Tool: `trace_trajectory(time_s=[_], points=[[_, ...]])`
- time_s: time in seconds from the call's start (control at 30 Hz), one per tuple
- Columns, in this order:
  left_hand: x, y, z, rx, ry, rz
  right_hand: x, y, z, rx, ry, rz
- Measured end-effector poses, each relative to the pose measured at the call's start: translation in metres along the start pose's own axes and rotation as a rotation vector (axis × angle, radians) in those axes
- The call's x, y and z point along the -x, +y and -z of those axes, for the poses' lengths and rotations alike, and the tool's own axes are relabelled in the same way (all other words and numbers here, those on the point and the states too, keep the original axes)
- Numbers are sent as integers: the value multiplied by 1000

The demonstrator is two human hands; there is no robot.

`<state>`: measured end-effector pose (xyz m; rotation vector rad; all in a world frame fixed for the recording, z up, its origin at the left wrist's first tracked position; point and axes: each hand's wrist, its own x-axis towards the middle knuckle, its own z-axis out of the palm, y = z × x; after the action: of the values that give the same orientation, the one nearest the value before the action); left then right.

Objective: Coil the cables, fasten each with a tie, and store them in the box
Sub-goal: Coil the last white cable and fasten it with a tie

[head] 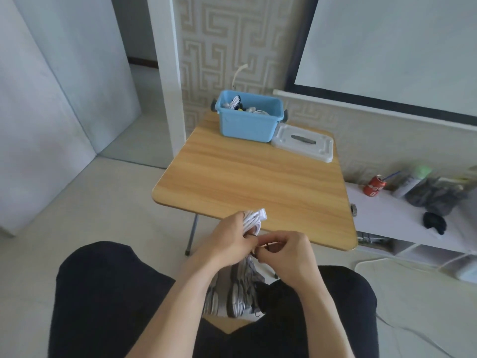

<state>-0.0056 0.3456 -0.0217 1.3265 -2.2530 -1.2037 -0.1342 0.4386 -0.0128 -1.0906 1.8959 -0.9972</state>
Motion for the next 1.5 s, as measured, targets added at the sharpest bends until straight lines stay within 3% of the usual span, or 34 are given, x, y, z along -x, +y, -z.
trace_trajectory(time_s=[0.3,0.5,0.87,1.5], points=[[4,-9,5,68,-38,-3,-1,14,2,-234,43,-87],[8,-4,11,154,-83,-51,1,15,-2,-104,-19,15],[5,-6,4,167,-133,-55,11,1,-6,-128,178,-20],[-3,-18,-6,228,54,-27,6,11,-5,-368,60,-134]])
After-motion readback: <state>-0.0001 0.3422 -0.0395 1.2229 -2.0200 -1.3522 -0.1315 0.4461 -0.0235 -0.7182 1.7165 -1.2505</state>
